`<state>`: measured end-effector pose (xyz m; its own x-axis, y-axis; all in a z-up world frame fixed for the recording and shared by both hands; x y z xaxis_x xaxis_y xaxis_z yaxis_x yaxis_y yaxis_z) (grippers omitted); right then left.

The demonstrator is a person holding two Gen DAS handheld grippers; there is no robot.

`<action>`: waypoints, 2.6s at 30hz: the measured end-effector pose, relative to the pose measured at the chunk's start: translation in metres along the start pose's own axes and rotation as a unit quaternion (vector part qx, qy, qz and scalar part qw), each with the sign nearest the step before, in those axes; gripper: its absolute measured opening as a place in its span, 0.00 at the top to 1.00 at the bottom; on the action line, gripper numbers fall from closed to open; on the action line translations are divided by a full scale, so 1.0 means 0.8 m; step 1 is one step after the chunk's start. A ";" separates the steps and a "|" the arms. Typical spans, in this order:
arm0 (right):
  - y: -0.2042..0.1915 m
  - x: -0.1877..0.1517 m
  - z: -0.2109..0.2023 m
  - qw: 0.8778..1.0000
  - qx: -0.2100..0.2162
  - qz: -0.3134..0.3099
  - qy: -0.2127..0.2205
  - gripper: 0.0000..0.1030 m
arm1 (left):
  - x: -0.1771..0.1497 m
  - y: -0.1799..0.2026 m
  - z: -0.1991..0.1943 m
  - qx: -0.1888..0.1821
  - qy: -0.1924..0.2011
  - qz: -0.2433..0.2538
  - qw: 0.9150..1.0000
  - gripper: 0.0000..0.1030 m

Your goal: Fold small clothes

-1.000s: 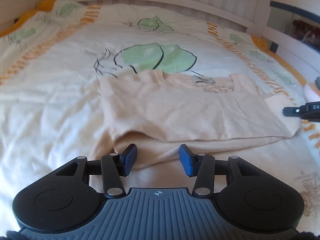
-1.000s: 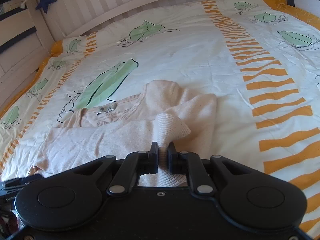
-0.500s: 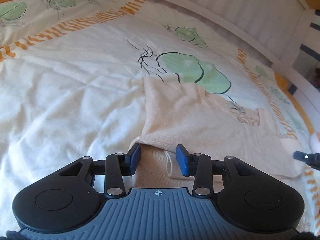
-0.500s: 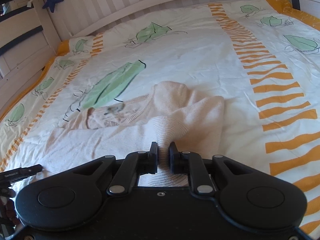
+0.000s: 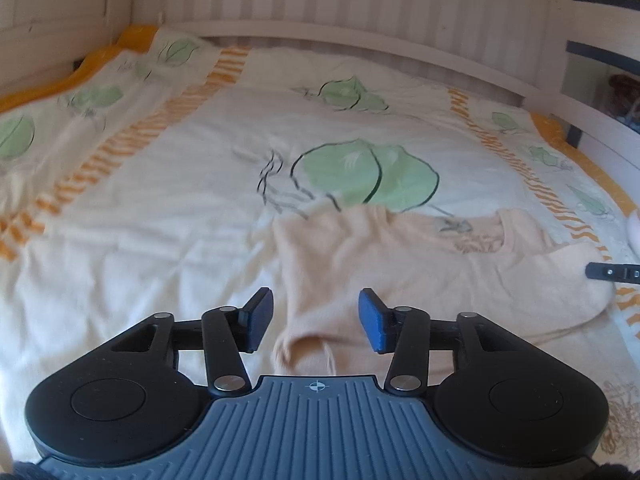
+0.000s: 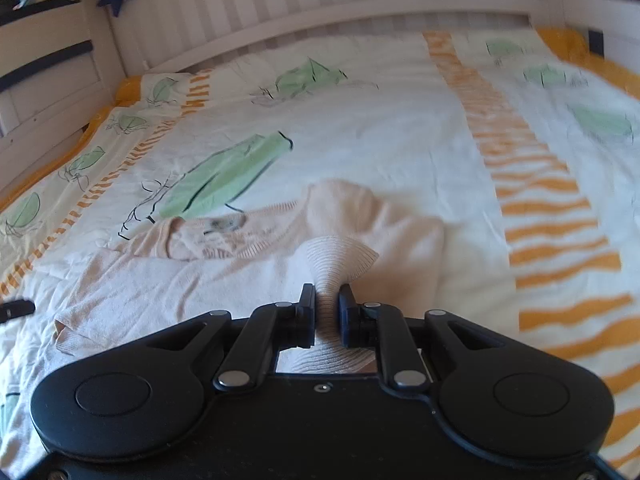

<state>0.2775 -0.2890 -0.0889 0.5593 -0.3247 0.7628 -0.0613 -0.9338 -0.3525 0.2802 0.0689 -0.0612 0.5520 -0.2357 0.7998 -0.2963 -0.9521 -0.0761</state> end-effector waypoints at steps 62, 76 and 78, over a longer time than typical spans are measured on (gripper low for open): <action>0.045 -0.153 -0.139 0.981 0.012 0.145 -0.130 0.00 | -0.131 0.032 -0.097 -0.091 -0.131 -0.076 0.984 0.19; 0.032 -0.198 -0.168 0.971 0.015 0.144 -0.192 0.00 | -0.185 0.056 -0.131 -0.122 -0.176 -0.056 0.975 0.11; 0.033 -0.202 -0.171 0.970 0.018 0.147 -0.194 0.00 | -0.189 0.063 -0.128 -0.123 -0.182 -0.040 0.975 0.08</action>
<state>0.0724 -0.2819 -0.1479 0.7917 -0.4882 0.3672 -0.2408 -0.8018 -0.5470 0.1021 0.0764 -0.1253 0.8077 -0.2589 0.5297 -0.3944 -0.9051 0.1591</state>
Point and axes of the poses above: each gripper's, at about its wrist camera, not at the fingertips, and z roughly the way its jaws point, y to its right, x to its top, the point moved 8 cm from there along z, roughly the way its jaws point, and after that the axes turned 11 degrees about z, right-handed, at the moved point
